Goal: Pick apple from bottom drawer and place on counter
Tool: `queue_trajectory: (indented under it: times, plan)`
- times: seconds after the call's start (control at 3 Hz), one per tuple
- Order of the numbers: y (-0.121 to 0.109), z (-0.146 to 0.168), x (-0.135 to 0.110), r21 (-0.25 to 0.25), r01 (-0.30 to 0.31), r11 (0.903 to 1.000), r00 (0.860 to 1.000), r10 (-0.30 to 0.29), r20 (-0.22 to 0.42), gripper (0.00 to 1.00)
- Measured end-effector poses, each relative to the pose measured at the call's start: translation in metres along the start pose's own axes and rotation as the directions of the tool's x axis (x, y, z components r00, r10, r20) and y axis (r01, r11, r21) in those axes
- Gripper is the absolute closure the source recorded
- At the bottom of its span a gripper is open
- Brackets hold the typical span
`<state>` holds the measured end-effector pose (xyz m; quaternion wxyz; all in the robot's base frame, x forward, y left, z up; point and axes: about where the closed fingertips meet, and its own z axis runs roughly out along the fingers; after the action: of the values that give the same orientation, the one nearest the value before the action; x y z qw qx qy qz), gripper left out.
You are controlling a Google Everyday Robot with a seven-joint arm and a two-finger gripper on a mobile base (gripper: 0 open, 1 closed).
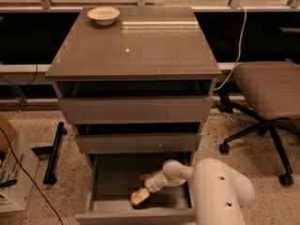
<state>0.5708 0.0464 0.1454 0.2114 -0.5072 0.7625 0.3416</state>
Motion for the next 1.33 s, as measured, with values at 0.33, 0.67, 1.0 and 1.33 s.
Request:
queue_trajectory:
  times: [0.33,0.67,1.0,1.33]
  plan:
    - [0.005,0.006,0.007,0.009,-0.018,0.9998,1.000,0.018,-0.004,0.45]
    - [0.010,0.006,0.011,0.014,-0.026,0.9996,1.000,0.026,-0.011,0.69]
    - [0.014,0.004,0.010,0.015,-0.027,0.9995,1.000,0.028,-0.014,0.92]
    - [0.016,-0.012,-0.004,0.005,-0.033,0.9994,0.998,0.033,0.045,1.00]
